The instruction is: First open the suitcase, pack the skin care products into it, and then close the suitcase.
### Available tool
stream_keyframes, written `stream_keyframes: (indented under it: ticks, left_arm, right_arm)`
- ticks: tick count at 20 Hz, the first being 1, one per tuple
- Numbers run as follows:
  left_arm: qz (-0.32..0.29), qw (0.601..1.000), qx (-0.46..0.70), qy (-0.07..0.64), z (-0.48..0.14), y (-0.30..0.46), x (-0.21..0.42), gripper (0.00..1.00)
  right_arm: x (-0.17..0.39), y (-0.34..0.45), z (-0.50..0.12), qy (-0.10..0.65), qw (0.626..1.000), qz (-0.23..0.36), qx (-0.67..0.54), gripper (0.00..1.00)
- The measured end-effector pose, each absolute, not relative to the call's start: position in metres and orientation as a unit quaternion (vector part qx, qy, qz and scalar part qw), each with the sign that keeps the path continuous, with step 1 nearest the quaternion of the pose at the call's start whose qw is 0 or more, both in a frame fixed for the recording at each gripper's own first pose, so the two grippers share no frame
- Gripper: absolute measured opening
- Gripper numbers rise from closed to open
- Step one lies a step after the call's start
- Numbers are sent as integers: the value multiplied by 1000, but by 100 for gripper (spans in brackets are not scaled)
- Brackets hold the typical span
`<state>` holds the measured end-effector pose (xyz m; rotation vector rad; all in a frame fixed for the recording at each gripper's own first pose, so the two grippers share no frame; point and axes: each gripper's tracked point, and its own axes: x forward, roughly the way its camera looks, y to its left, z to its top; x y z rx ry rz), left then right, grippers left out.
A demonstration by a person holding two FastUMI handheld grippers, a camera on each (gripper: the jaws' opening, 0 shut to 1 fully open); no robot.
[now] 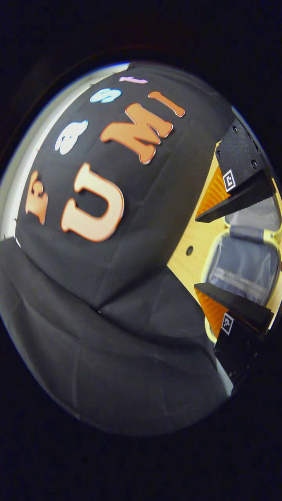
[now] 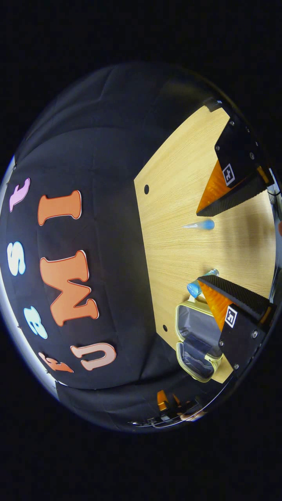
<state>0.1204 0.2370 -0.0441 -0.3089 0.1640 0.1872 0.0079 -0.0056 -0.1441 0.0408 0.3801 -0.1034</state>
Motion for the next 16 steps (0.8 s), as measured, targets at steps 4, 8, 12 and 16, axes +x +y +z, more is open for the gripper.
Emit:
stream_keyframes:
  ticks: [4, 8, 12, 16]
  left_arm:
    - [55, 994, -85, 33, -2, 114, 113, 96]
    - [21, 999, -38, 25, -17, -8, 117, 99]
    - [-21, 999, -19, 36, -68, -121, 136, 97]
    - [-41, 997, 13, 65, -134, -182, 153, 97]
  right_arm:
    - [9, -23, -142, 192, 980, -39, 27, 95]
    - [14, -45, -144, 184, 982, -38, 19, 95]
    - [15, -60, -156, 189, 981, -29, 19, 95]
    - [12, -88, -173, 200, 979, -43, 25, 95]
